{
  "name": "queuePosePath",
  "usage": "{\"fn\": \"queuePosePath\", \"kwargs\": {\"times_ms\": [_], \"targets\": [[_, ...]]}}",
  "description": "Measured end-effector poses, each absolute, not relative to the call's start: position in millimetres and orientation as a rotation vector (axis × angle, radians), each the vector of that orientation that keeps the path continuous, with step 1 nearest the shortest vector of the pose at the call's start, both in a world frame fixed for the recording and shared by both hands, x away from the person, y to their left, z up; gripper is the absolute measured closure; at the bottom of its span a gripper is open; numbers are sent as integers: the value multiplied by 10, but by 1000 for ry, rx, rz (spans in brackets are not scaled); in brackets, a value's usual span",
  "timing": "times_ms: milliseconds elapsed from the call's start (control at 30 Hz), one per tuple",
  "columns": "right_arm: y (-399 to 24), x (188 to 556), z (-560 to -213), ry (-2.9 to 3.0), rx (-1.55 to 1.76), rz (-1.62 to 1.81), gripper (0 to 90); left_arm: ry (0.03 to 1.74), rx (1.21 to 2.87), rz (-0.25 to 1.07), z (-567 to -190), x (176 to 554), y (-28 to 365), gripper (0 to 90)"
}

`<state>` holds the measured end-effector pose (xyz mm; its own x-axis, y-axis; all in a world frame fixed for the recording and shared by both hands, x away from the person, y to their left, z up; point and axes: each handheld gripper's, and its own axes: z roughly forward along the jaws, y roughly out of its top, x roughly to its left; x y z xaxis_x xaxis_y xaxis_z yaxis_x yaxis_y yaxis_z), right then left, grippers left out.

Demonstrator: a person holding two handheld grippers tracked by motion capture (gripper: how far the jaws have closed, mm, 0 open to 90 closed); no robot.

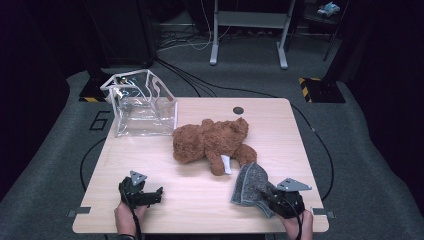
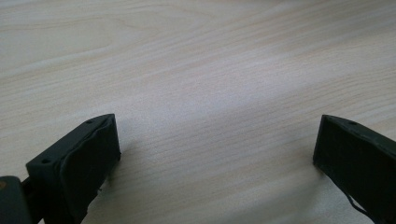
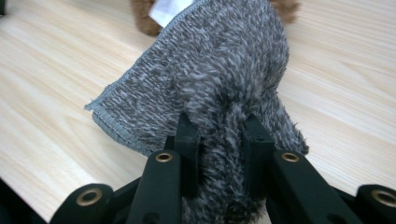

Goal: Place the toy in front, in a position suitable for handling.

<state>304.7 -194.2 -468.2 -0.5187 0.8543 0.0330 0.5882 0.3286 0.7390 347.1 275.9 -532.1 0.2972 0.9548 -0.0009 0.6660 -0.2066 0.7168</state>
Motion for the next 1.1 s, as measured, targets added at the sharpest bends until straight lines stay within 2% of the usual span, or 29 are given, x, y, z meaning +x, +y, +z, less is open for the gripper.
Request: {"fn": "queuePosePath", "kwargs": {"times_ms": [400, 733, 1100], "targets": [[-2345, 3098, -4654, 2108, 1381, 952, 727, 1440, 1956, 607, -5321, 3471, 2758, 2], [-2569, 3346, -4675, 1988, 1484, 907, 726, 1440, 1956, 607, -5321, 3471, 2759, 2], [-2605, 3681, -4692, 1962, 1516, 842, 724, 1440, 1956, 607, -5321, 3471, 2759, 2]]}}
